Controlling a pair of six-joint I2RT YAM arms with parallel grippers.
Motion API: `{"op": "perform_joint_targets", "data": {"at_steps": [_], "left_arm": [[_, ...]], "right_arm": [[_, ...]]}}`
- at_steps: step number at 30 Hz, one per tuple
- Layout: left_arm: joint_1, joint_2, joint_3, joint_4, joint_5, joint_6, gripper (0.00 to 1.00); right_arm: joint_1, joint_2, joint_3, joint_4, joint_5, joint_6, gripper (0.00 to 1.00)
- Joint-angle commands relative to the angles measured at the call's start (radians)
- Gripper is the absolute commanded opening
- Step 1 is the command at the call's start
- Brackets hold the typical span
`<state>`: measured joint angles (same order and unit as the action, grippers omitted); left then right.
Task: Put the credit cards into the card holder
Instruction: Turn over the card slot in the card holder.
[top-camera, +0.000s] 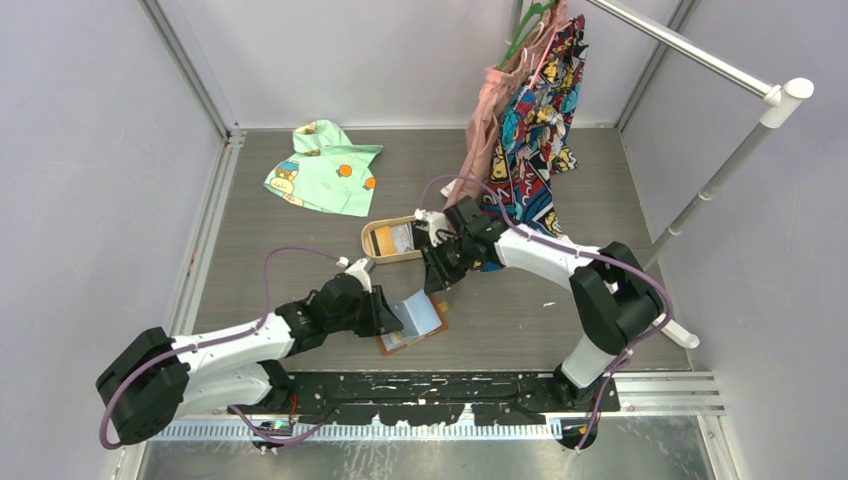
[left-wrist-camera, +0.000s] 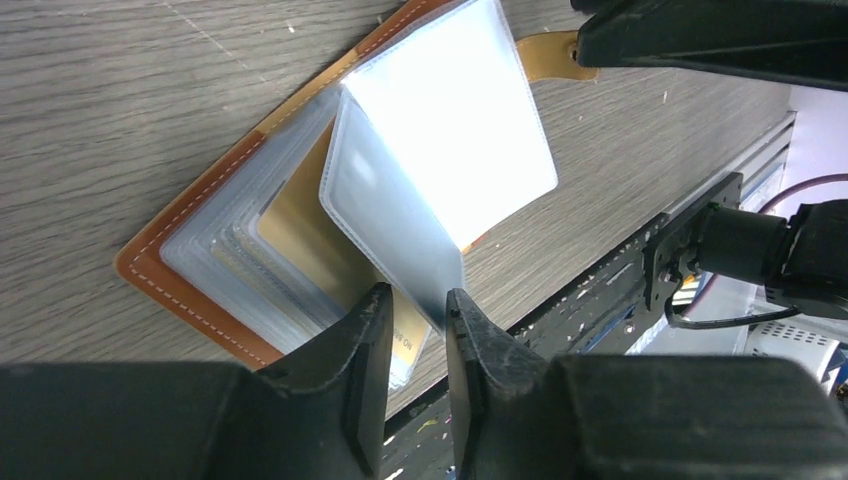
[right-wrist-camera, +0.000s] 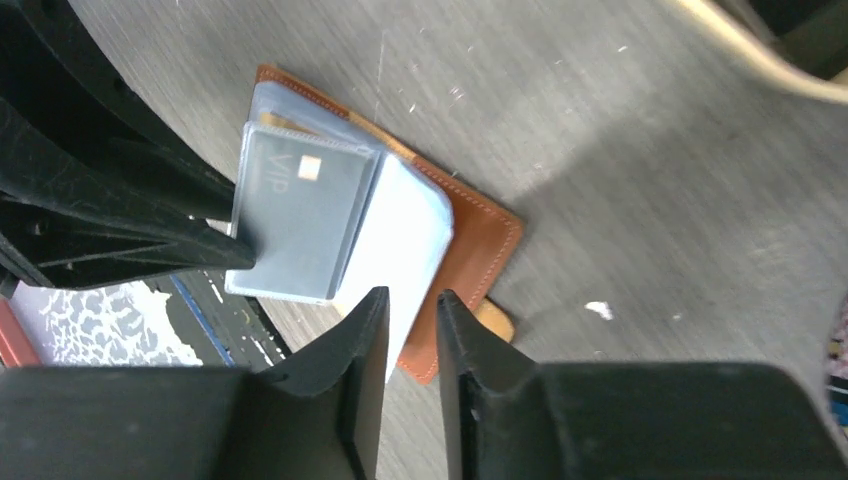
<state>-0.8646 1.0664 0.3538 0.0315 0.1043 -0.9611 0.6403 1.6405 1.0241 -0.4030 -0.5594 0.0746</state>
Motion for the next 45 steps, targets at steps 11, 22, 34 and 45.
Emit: {"op": "perform_joint_targets", "data": {"at_steps": [11, 22, 34, 45], "left_arm": [[0.001, -0.115, -0.013, -0.13, -0.065, 0.012, 0.21], [0.0, -0.353, -0.012, -0.214, -0.049, -0.012, 0.27], [0.002, -0.145, -0.042, -0.037, -0.022, -0.025, 0.23], [0.063, -0.19, -0.084, -0.226, -0.095, -0.016, 0.19]], "right_arm": [[0.191, 0.13, 0.09, 0.007, -0.016, 0.024, 0.23], [0.275, 0.244, 0.169, -0.004, -0.028, 0.063, 0.27], [0.234, 0.227, 0.183, -0.027, -0.062, 0.061, 0.31], [0.149, 0.155, 0.177, -0.065, -0.09, -0.002, 0.42]]}}
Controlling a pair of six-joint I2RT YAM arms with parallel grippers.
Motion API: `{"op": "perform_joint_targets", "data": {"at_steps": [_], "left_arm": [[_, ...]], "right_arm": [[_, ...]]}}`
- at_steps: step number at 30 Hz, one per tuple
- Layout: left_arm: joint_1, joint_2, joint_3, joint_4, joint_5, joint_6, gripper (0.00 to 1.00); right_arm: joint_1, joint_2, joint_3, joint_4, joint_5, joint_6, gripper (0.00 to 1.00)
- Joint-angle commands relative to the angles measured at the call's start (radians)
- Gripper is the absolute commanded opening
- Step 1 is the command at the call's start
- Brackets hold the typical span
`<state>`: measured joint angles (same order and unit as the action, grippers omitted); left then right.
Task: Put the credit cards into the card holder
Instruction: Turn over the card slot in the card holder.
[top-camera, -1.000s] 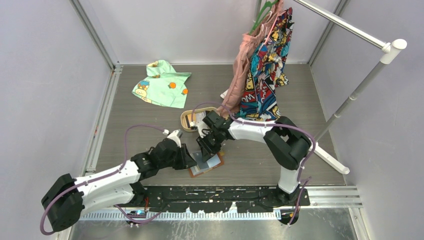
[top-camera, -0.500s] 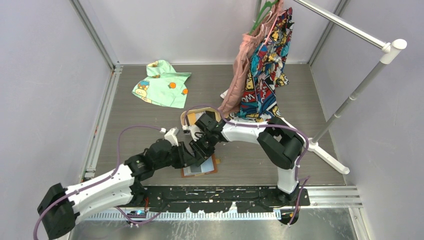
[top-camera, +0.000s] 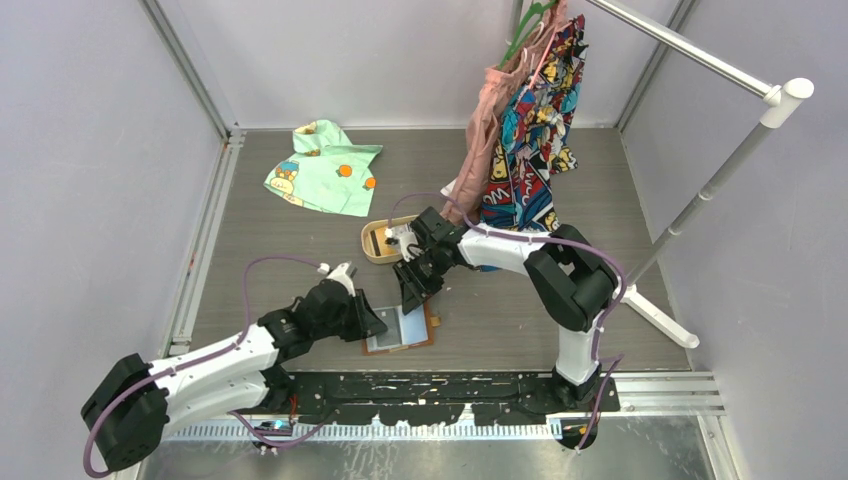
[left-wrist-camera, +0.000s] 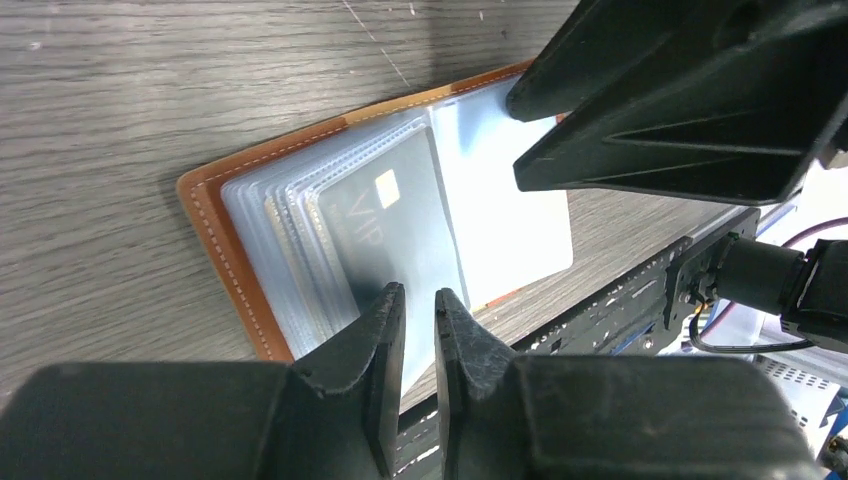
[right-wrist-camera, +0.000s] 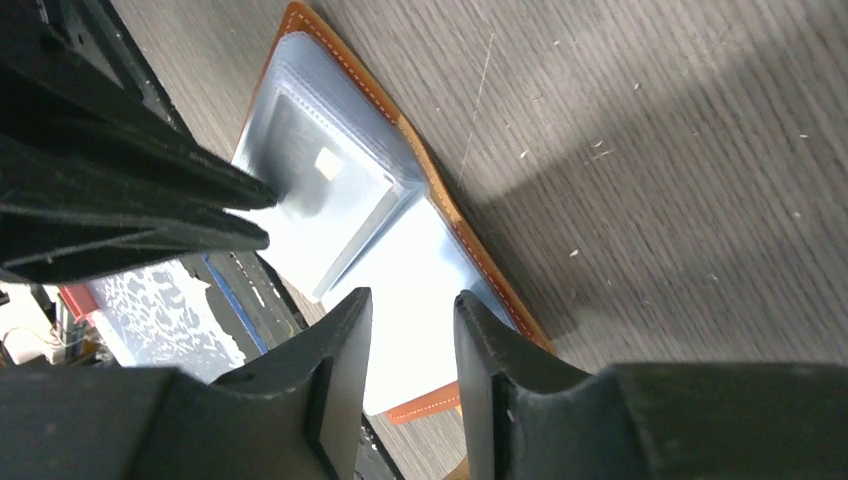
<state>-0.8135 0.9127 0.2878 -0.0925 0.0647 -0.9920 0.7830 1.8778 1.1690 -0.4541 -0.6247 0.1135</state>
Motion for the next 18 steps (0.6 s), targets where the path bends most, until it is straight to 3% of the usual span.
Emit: {"op": "perform_joint_targets", "data": {"at_steps": [1, 8, 13, 15, 18], "left_arm": [[0.012, -0.042, -0.018, -0.11, -0.054, 0.015, 0.19], [0.019, -0.015, -0.027, -0.112, -0.05, 0.024, 0.19], [0.023, -0.008, -0.013, -0.119, -0.045, 0.041, 0.2], [0.028, -0.014, -0.009, -0.129, -0.044, 0.048, 0.2], [0.033, -0.031, -0.01, -0.127, -0.036, 0.055, 0.21]], "right_arm": [[0.005, -0.081, 0.029, -0.012, -0.031, -0.039, 0.43], [-0.016, -0.051, 0.05, -0.036, -0.063, -0.048, 0.43], [-0.08, -0.148, 0.07, -0.079, -0.104, -0.155, 0.44], [-0.105, -0.206, 0.074, -0.088, -0.068, -0.218, 0.47], [-0.127, -0.278, 0.083, -0.08, 0.036, -0.3, 0.58]]}}
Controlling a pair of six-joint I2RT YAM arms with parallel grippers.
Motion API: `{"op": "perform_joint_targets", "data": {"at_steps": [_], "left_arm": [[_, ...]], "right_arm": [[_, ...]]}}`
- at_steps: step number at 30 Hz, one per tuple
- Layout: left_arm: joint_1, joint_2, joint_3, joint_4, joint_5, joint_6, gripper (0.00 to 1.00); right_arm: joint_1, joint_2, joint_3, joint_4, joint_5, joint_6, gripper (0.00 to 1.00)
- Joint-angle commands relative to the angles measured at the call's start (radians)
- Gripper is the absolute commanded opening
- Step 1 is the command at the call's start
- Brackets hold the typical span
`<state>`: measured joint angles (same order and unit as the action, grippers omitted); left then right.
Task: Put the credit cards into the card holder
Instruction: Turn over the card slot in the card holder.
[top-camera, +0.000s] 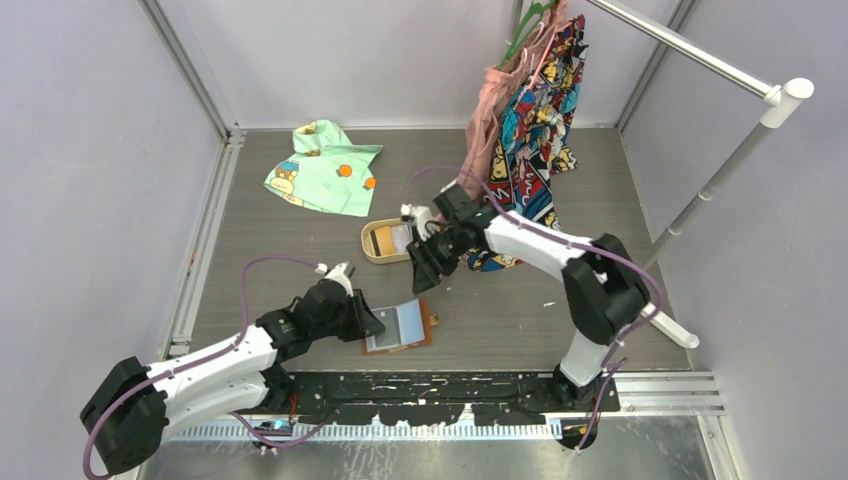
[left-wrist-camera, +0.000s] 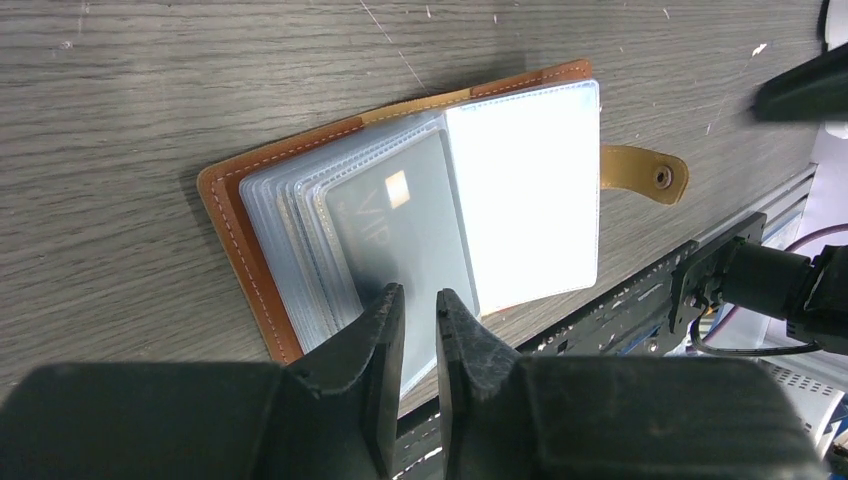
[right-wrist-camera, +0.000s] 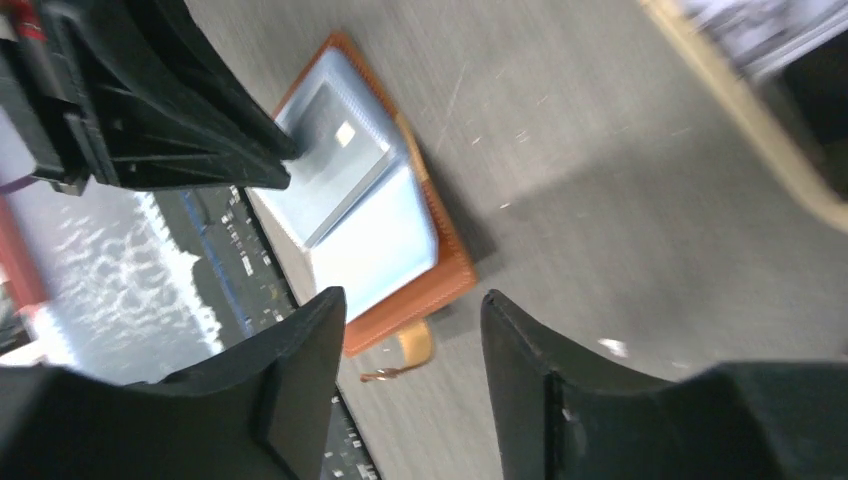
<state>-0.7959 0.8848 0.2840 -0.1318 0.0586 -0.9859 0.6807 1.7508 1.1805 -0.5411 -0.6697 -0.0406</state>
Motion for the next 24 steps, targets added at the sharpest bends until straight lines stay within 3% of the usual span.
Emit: {"op": "perform_joint_targets", "data": {"at_steps": [1, 4, 6, 10, 16, 24], "left_arm": [[0.015, -0.007, -0.007, -0.088, -0.028, 0.054, 0.21], [0.016, -0.023, -0.018, -0.079, -0.026, 0.069, 0.21], [0.02, -0.034, -0.026, -0.065, -0.015, 0.076, 0.21], [0.022, -0.045, -0.031, -0.051, -0.003, 0.082, 0.22], [0.025, -0.041, -0.032, -0.03, 0.012, 0.092, 0.22], [0.029, -0.012, -0.03, 0.003, 0.03, 0.101, 0.22]], "right_arm": [[-0.032, -0.165, 0.08, 0.017, 0.115, -0.169, 0.64], [-0.055, -0.163, 0.14, 0.046, 0.172, -0.207, 0.84], [-0.08, -0.103, 0.226, 0.027, 0.154, -0.175, 0.89], [-0.122, 0.02, 0.384, -0.007, 0.013, -0.023, 0.89], [-0.123, 0.11, 0.412, 0.083, -0.03, 0.143, 0.87], [-0.127, 0.304, 0.516, 0.108, -0.008, 0.313, 0.72]]}}
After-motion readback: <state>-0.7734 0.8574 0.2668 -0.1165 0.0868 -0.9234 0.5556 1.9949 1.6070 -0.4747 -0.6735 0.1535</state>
